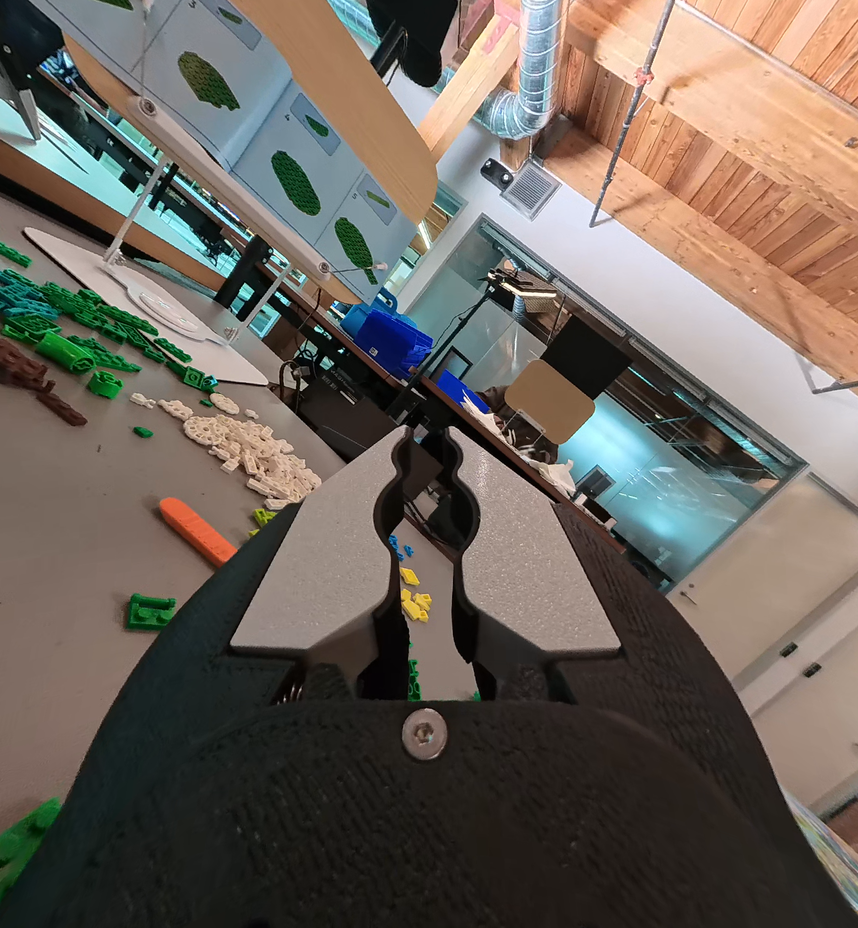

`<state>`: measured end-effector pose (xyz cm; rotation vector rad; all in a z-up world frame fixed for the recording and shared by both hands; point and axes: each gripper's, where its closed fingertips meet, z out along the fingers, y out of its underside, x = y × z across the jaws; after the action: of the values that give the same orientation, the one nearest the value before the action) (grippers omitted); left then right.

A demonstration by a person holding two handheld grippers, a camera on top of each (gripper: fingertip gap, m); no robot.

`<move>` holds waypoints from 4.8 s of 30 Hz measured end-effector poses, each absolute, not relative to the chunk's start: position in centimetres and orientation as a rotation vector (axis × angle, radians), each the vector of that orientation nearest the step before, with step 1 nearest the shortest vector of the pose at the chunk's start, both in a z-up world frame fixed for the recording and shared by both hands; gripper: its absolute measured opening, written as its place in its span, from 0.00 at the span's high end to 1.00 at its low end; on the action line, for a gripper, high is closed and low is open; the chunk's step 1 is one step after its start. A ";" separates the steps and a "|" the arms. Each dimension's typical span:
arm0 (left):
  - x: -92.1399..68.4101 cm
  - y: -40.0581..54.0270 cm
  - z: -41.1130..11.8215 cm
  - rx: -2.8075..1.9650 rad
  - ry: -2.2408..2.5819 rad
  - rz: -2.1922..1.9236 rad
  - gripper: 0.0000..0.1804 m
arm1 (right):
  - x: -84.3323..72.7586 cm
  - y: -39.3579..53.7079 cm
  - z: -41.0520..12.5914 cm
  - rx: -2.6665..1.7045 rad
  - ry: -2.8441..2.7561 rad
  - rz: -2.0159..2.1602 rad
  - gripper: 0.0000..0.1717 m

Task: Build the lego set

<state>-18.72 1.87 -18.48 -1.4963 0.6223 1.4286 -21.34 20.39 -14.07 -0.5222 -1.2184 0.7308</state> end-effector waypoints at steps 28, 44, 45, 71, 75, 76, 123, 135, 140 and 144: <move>-18.8 3.1 -19.9 -1.557 0.685 1.406 0.97 | -27.0 9.8 -16.7 -0.257 -1.843 0.961 0.92; -22.4 0.7 -18.0 -1.567 0.351 1.269 0.97 | -48.9 0.0 -25.4 0.391 -2.789 0.115 0.89; -22.4 0.7 -18.1 -1.572 0.356 1.268 0.97 | -49.2 0.1 -25.9 0.395 -2.817 0.075 0.87; -21.1 1.5 -18.8 -1.593 0.453 1.253 0.97 | -33.9 4.2 -15.4 0.060 -2.582 0.315 0.91; -19.9 2.3 -19.2 -1.573 0.571 1.309 0.97 | -27.8 7.3 -14.0 -0.119 -2.468 0.321 0.91; -19.7 2.5 -19.2 -1.564 0.598 1.333 0.97 | -26.5 7.8 -13.8 -0.165 -2.447 0.339 0.91; -19.6 1.4 -17.8 -1.479 0.549 1.419 0.97 | -22.8 11.0 -11.6 -0.197 -2.243 0.432 0.91; -19.5 1.4 -17.9 -1.479 0.560 1.427 0.97 | -22.9 11.4 -12.0 -0.208 -2.257 0.418 0.91; -19.5 1.5 -17.9 -1.478 0.565 1.430 0.97 | -22.9 11.6 -12.2 -0.214 -2.267 0.415 0.91; -19.4 1.5 -18.0 -1.479 0.576 1.435 0.97 | -23.0 11.7 -12.4 -0.222 -2.274 0.407 0.91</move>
<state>-19.40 1.54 -17.99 -1.4792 0.5763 1.4353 -23.04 11.73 -12.38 -0.2218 -2.2737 0.4075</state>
